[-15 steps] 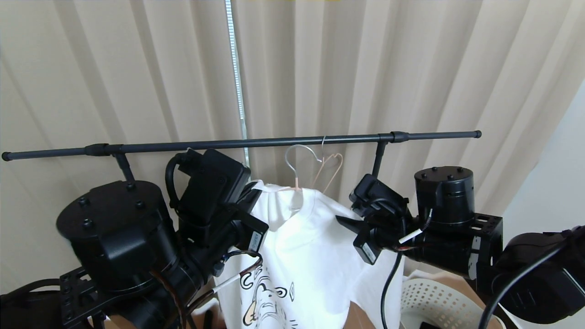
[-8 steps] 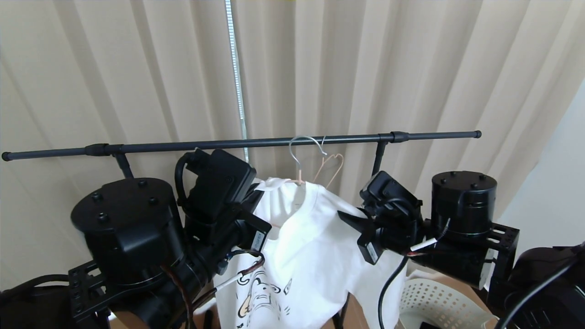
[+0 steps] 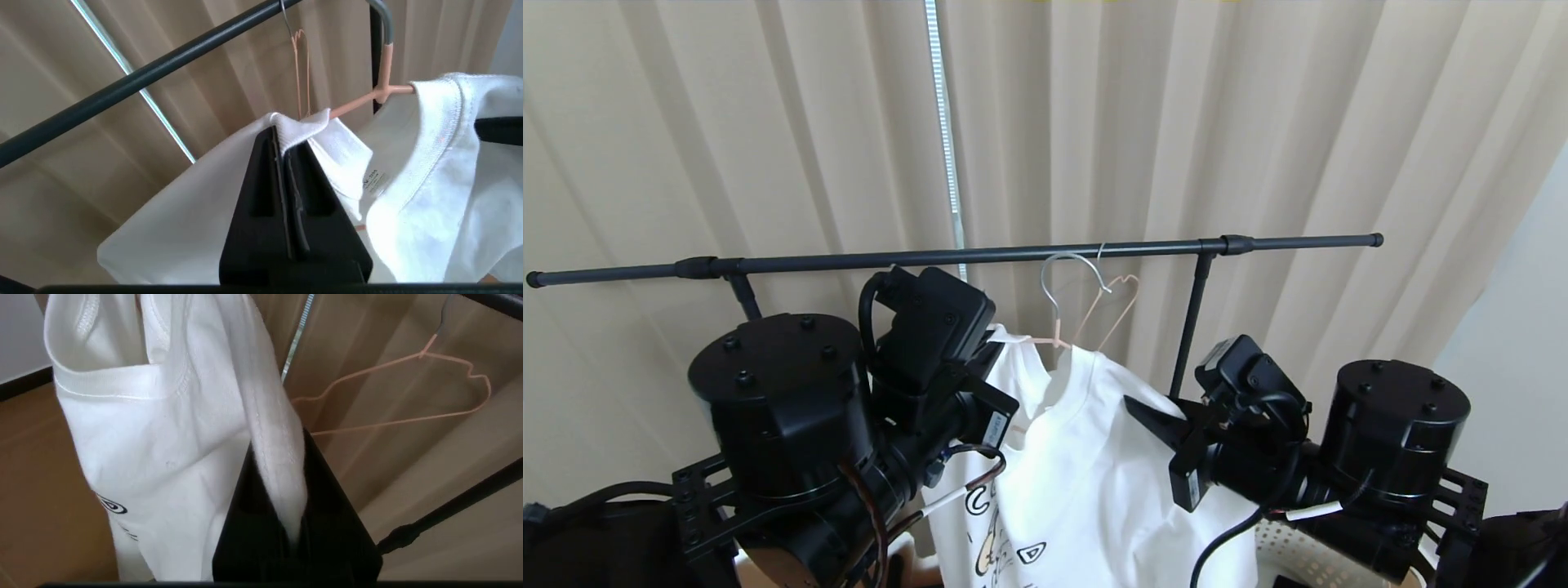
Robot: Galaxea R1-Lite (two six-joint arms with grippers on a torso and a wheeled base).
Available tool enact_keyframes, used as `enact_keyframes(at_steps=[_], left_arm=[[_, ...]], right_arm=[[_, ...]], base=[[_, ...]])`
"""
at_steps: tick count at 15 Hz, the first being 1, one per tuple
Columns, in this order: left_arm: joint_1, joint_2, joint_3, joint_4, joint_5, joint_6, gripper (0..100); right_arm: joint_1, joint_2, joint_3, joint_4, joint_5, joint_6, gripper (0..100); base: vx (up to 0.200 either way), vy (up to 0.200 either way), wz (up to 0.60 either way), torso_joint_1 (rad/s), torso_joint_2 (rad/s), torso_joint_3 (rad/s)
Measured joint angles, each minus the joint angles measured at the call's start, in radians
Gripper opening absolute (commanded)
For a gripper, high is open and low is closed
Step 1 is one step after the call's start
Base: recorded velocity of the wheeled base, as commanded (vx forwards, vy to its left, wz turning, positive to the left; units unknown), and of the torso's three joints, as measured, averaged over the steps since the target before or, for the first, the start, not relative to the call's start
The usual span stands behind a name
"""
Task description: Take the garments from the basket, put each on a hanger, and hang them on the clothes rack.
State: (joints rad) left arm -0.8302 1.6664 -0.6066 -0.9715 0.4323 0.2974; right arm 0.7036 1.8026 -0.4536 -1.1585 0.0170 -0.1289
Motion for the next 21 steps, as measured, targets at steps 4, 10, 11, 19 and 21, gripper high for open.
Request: enact_keyframes(at_steps=[4, 10, 11, 19, 21], left_arm=[[-0.004, 0.002, 0.001, 0.000, 0.000, 0.001, 0], [-0.009, 0.002, 0.005, -0.001, 0.000, 0.006, 0], [-0.010, 0.001, 0.004, -0.001, 0.000, 0.007, 100], [-0.023, -0.013, 0.037, -0.002, 0.000, 0.008, 100], [-0.019, -0.045, 0.067, -0.001, 0.000, 0.008, 100]], right_arm=[[0.005, 0.013, 0.008, -0.007, 0.000, 0.017, 0], [0.006, 0.006, 0.003, -0.009, -0.001, 0.016, 0], [0.006, 0.002, 0.003, -0.009, -0.001, 0.016, 0], [0.005, -0.022, 0.001, -0.009, 0.000, 0.038, 0], [0.005, -0.024, 0.000, -0.009, 0.001, 0.049, 0]], base=[[0.000, 0.000, 0.00, 0.000, 0.00, 0.000], [0.000, 0.000, 0.00, 0.000, 0.00, 0.000], [0.000, 0.000, 0.00, 0.000, 0.00, 0.000], [0.000, 0.000, 0.00, 0.000, 0.00, 0.000], [0.000, 0.000, 0.00, 0.000, 0.00, 0.000]])
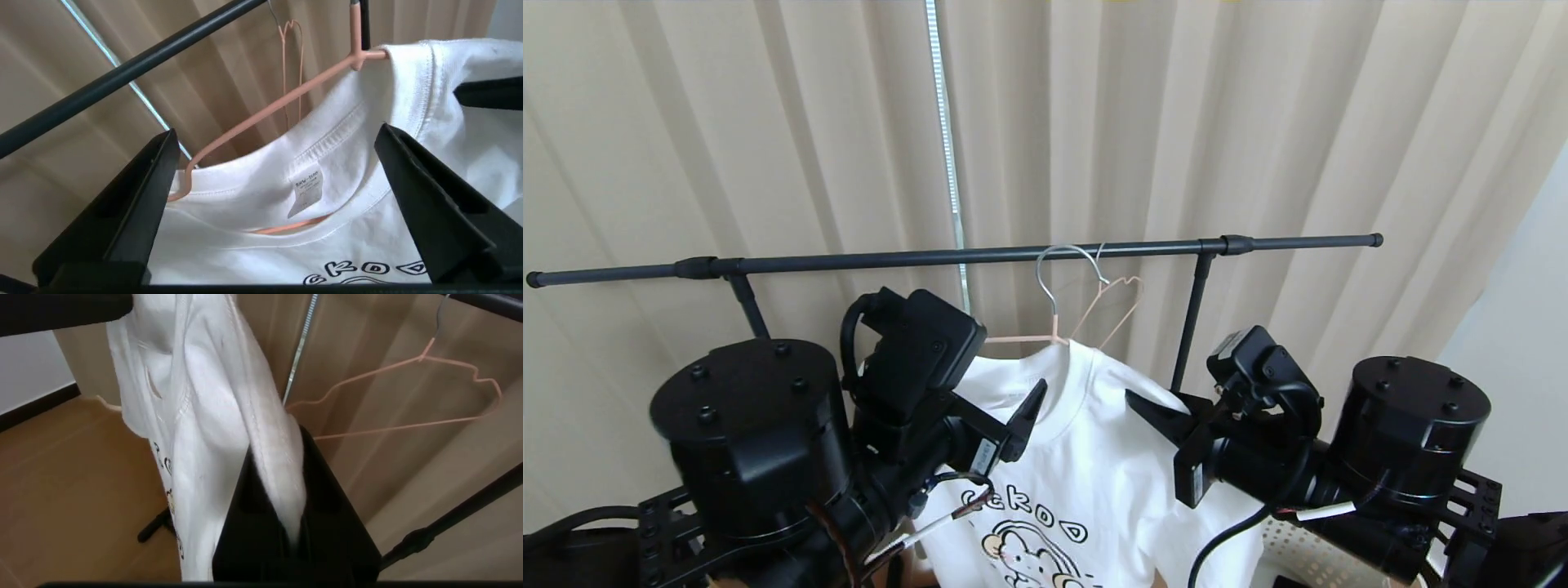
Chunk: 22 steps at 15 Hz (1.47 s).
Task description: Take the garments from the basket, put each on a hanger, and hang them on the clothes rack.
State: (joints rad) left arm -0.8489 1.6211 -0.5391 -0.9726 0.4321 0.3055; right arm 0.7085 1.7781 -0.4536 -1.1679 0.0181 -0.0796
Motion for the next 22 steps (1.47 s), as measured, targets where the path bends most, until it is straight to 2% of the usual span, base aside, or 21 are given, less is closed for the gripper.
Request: enact_keyframes(at_steps=[5, 6, 8, 10, 12, 15, 17, 22], left_arm=[[0.077, -0.133, 0.081, 0.011, 0.000, 0.001, 100], [0.104, -0.162, 0.090, 0.030, -0.001, 0.000, 100], [0.166, -0.230, 0.097, 0.095, -0.032, -0.003, 100], [0.213, -0.287, 0.093, 0.157, -0.081, -0.003, 100], [0.237, -0.355, 0.083, 0.274, -0.129, -0.004, 100], [0.266, -0.470, 0.056, 0.528, -0.182, -0.006, 100], [0.273, -0.510, 0.039, 0.585, -0.174, -0.007, 100], [0.271, -0.478, 0.000, 0.587, -0.092, -0.046, 100]], right_arm=[[-0.020, 0.002, 0.006, -0.066, 0.015, 0.021, 0], [-0.030, 0.003, 0.008, -0.066, 0.034, 0.021, 0], [-0.059, -0.001, 0.010, -0.070, 0.123, 0.020, 0], [-0.081, -0.010, 0.014, -0.072, 0.155, 0.020, 0], [-0.096, -0.022, 0.024, -0.073, 0.201, 0.021, 0], [-0.103, -0.039, 0.034, -0.072, 0.219, 0.023, 0], [-0.104, -0.043, 0.028, -0.069, 0.214, 0.022, 0], [-0.103, -0.044, 0.019, -0.063, 0.189, 0.022, 0]], base=[[0.000, 0.000, 0.00, 0.000, 0.00, 0.000], [0.000, 0.000, 0.00, 0.000, 0.00, 0.000], [0.000, 0.000, 0.00, 0.000, 0.00, 0.000], [0.000, 0.000, 0.00, 0.000, 0.00, 0.000], [0.000, 0.000, 0.00, 0.000, 0.00, 0.000], [0.000, 0.000, 0.00, 0.000, 0.00, 0.000], [0.000, 0.000, 0.00, 0.000, 0.00, 0.000], [0.000, 0.000, 0.00, 0.000, 0.00, 0.000]])
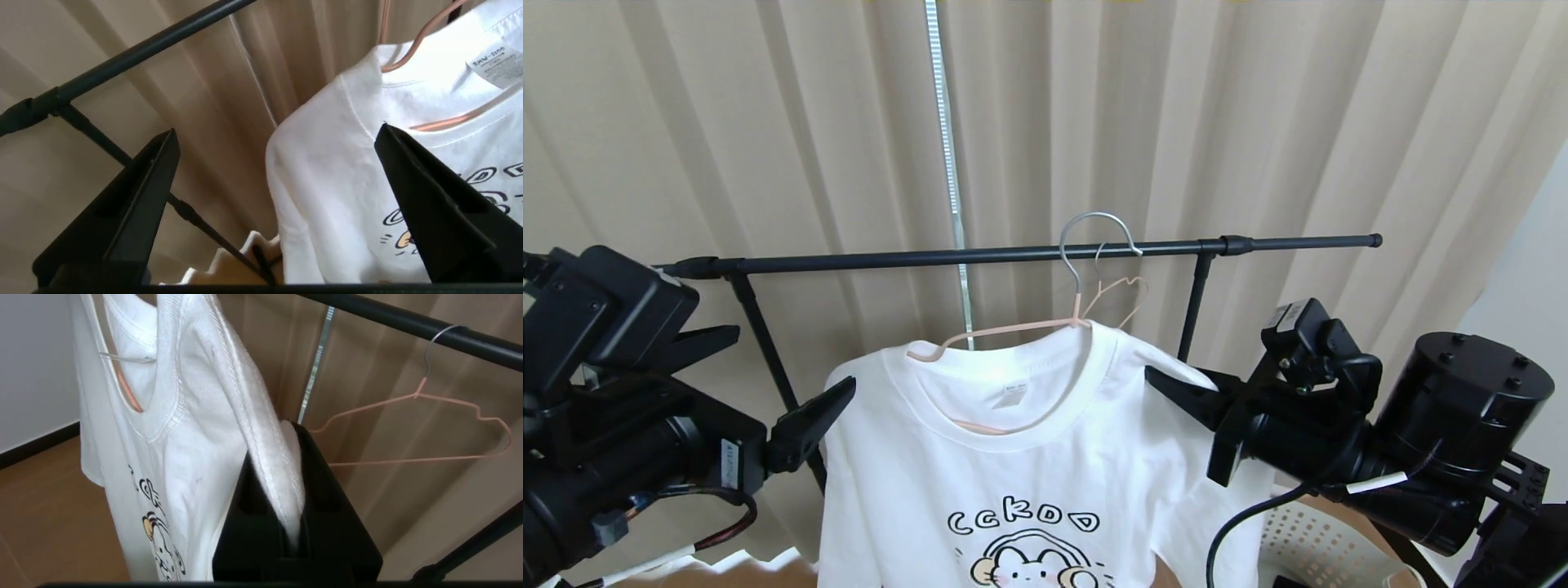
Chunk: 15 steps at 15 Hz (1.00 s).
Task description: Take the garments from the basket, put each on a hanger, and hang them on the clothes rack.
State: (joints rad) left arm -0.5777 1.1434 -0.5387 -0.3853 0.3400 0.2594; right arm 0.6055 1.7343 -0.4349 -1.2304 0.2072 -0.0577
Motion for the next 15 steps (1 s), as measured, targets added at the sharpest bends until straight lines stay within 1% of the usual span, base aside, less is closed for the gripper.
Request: enact_keyframes(at_steps=[5, 6, 7, 8, 11, 13, 15], left_arm=[[-0.009, 0.067, -0.046, 0.002, 0.004, -0.006, 100], [-0.009, 0.077, -0.063, 0.016, 0.005, -0.006, 100], [-0.009, 0.089, -0.091, 0.056, 0.005, -0.018, 100], [-0.009, 0.104, -0.123, 0.103, 0.007, -0.048, 100], [-0.012, 0.151, -0.207, 0.212, 0.041, -0.106, 100], [-0.016, 0.185, -0.253, 0.264, 0.046, -0.127, 100], [-0.018, 0.223, -0.306, 0.308, 0.047, -0.164, 100]], right_arm=[[0.000, 0.007, -0.002, 0.003, 0.000, 0.000, 0], [0.000, 0.009, -0.002, 0.002, 0.000, 0.000, 0], [0.000, 0.012, -0.003, 0.002, 0.000, 0.000, 0], [0.000, 0.018, -0.008, 0.002, -0.002, 0.000, 0], [0.000, 0.034, -0.021, 0.002, -0.022, 0.001, 0], [0.000, 0.043, -0.032, 0.003, -0.044, 0.006, 0], [0.000, 0.051, -0.042, 0.003, -0.057, 0.013, 0]], base=[[0.000, 0.000, 0.00, 0.000, 0.00, 0.000], [0.000, 0.000, 0.00, 0.000, 0.00, 0.000], [0.000, 0.000, 0.00, 0.000, 0.00, 0.000], [0.000, 0.000, 0.00, 0.000, 0.00, 0.000], [0.000, 0.000, 0.00, 0.000, 0.00, 0.000], [0.000, 0.000, 0.00, 0.000, 0.00, 0.000], [0.000, 0.000, 0.00, 0.000, 0.00, 0.000]])
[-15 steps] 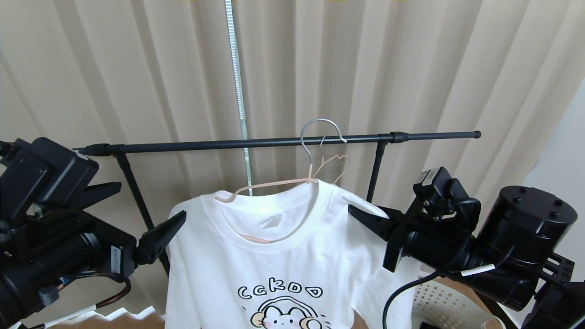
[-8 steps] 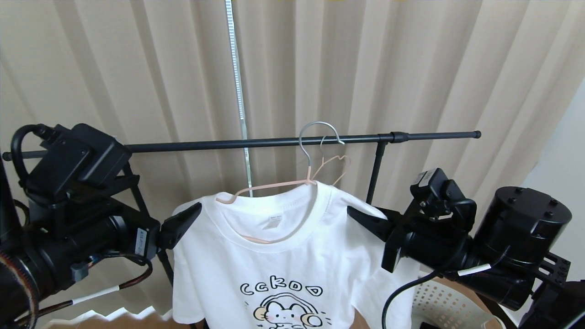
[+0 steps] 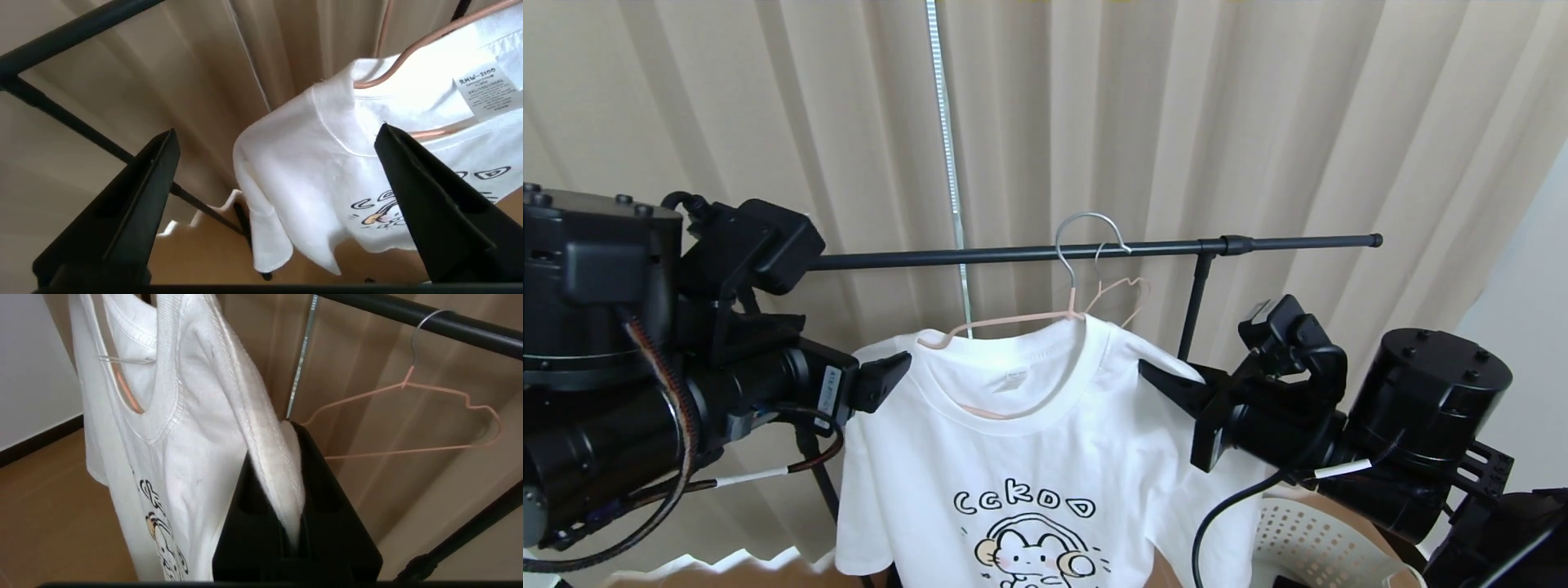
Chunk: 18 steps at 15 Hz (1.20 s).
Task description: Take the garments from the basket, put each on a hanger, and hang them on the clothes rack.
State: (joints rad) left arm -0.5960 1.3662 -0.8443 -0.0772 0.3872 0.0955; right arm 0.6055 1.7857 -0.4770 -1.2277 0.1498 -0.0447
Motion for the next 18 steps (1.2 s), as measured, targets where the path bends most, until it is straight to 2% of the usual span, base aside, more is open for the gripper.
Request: enact_keyframes(at_steps=[3, 6, 9, 12, 18], left_arm=[[0.000, 0.043, -0.101, 0.137, 0.000, -0.090, 100], [-0.024, 0.099, -0.197, 0.263, 0.000, -0.264, 100], [-0.067, 0.170, -0.235, 0.271, 0.001, -0.396, 100], [-0.079, 0.228, -0.255, 0.273, 0.001, -0.490, 100], [-0.064, 0.269, -0.263, 0.267, 0.046, -0.553, 100]], right_arm=[[0.000, 0.005, -0.013, -0.001, -0.023, 0.003, 0], [0.000, 0.010, -0.020, -0.002, -0.030, 0.007, 0], [0.000, 0.010, -0.020, -0.007, -0.031, 0.007, 0], [0.000, 0.007, -0.020, -0.010, -0.031, 0.008, 0], [-0.001, 0.003, -0.018, -0.012, -0.031, 0.008, 0]], base=[[0.000, 0.000, 0.00, 0.000, 0.00, 0.000], [0.000, 0.000, 0.00, 0.000, 0.00, 0.000], [0.000, 0.000, 0.00, 0.000, 0.00, 0.000], [0.000, 0.000, 0.00, 0.000, 0.00, 0.000], [0.000, 0.000, 0.00, 0.000, 0.00, 0.000]])
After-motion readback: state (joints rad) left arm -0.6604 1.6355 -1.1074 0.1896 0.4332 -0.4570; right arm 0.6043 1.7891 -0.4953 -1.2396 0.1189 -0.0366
